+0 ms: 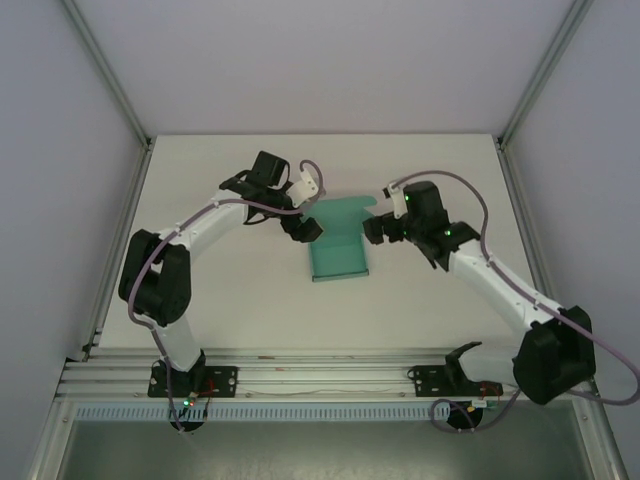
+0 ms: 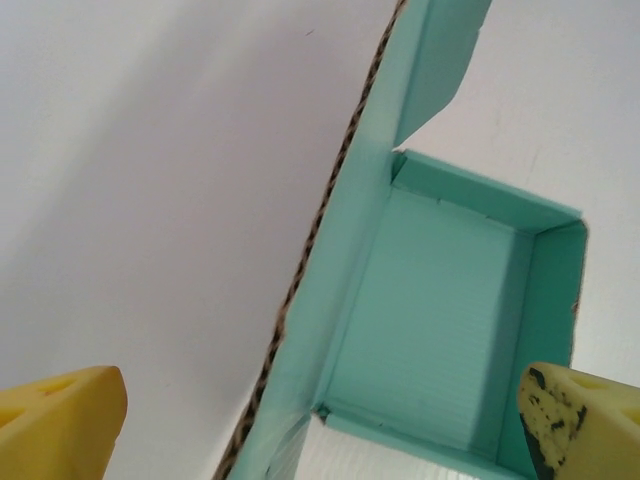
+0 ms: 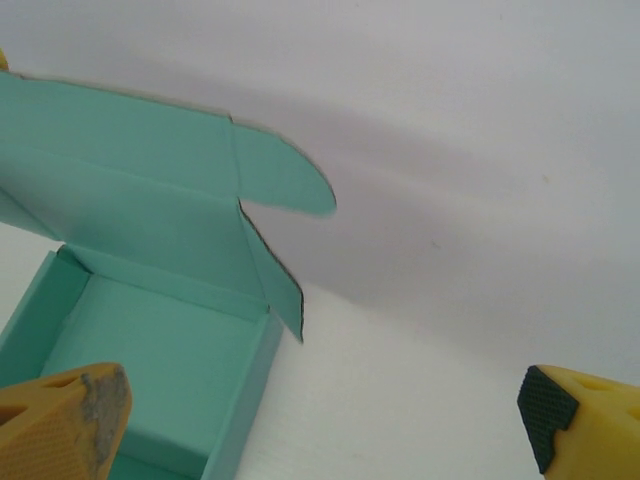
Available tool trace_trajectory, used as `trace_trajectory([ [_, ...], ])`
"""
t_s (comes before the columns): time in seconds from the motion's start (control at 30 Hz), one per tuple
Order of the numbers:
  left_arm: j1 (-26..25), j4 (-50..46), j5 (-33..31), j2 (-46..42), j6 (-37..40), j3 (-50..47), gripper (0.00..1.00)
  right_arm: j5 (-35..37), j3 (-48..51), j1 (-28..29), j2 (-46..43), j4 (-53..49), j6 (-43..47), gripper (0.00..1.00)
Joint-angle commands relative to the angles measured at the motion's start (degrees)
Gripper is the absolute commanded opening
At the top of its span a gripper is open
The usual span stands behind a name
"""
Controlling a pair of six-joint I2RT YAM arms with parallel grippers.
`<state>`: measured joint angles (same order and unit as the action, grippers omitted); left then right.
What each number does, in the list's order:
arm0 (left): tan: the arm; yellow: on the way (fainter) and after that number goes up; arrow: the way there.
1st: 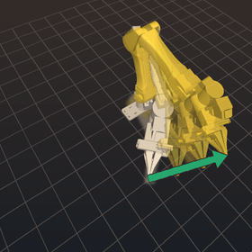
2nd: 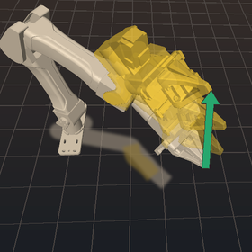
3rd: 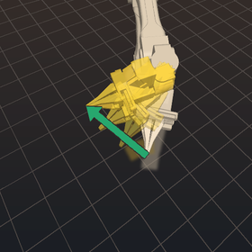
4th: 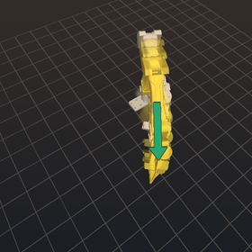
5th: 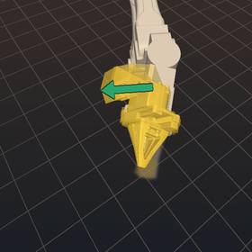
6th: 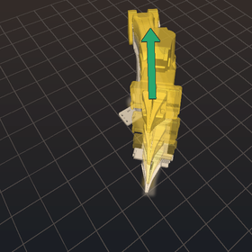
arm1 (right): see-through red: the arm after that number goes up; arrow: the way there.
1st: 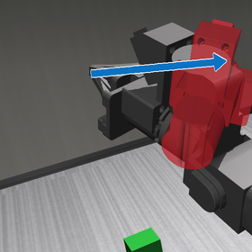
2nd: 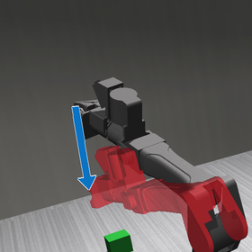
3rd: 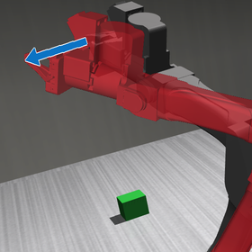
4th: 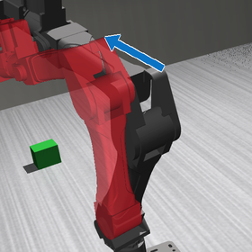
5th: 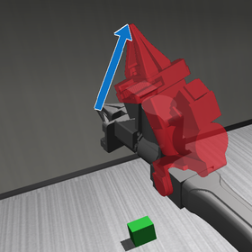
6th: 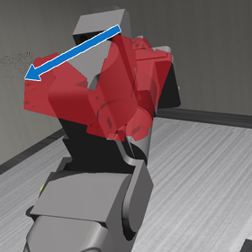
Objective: Assemble paper box
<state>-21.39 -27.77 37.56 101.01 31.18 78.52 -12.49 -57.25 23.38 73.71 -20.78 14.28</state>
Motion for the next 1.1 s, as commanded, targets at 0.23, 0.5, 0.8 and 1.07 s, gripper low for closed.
trace_trajectory([
  [0.23,0.95,-8.72,-7.07,-0.77,0.77,0.64,0.73,-13.04,-25.81,-3.19,23.35,-24.7,24.17,0.82],
  [0.5,0.91,-9.5,-5.71,1.93,-1.0,5.04,0.31,-14.66,-30.37,-3.29,28.85,-28.4,26.3,0.28],
  [0.8,0.79,-9.44,-8.9,2.2,-2.97,5.65,0.11,-16.33,-28.58,-3.26,28.79,-26.47,23.49,0.05],
  [1.07,0.75,-9.12,-10.84,1.6,-4.54,3.57,0.22,-15.25,-22.1,-3.25,23.49,-17.38,15.98,0.0],
])
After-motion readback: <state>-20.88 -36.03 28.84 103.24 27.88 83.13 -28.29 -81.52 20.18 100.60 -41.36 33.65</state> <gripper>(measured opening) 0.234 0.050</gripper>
